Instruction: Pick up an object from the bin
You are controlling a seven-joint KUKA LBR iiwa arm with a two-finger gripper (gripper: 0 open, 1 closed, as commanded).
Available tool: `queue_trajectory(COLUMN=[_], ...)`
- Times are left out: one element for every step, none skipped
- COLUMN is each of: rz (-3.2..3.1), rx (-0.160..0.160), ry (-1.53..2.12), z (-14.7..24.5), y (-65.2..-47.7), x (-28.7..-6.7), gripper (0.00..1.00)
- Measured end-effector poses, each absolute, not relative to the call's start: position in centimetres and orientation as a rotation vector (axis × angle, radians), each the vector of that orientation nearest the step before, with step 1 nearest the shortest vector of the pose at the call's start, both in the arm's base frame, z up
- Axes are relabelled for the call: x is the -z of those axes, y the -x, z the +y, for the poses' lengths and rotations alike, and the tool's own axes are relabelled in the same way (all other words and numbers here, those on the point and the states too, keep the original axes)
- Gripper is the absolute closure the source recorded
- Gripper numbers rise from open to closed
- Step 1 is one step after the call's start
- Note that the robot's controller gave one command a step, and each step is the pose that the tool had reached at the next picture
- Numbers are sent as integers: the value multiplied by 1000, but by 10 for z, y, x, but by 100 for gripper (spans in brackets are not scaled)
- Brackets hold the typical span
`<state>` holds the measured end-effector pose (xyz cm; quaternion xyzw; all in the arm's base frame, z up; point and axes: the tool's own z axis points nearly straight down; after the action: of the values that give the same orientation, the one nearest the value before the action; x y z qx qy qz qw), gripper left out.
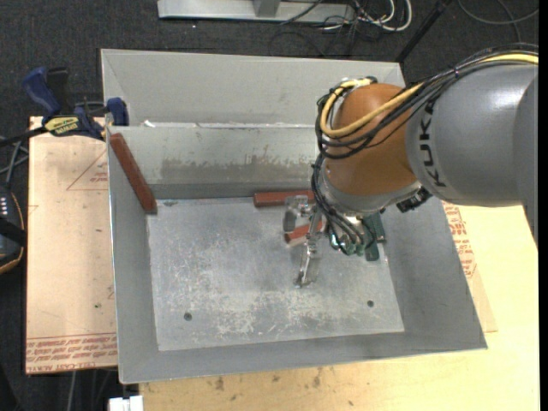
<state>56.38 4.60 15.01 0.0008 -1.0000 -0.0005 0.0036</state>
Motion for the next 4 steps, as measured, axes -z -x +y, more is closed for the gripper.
queue_trajectory(rz=[-3142,-3147,-3145,-3145], rx=[2,5,1,1], ry=[-1,35,85,86], z=[46,18,-18,-18], y=[-566,-613,-592,-592], x=[-154,-140,-73,-73], gripper=[0,0,100,100])
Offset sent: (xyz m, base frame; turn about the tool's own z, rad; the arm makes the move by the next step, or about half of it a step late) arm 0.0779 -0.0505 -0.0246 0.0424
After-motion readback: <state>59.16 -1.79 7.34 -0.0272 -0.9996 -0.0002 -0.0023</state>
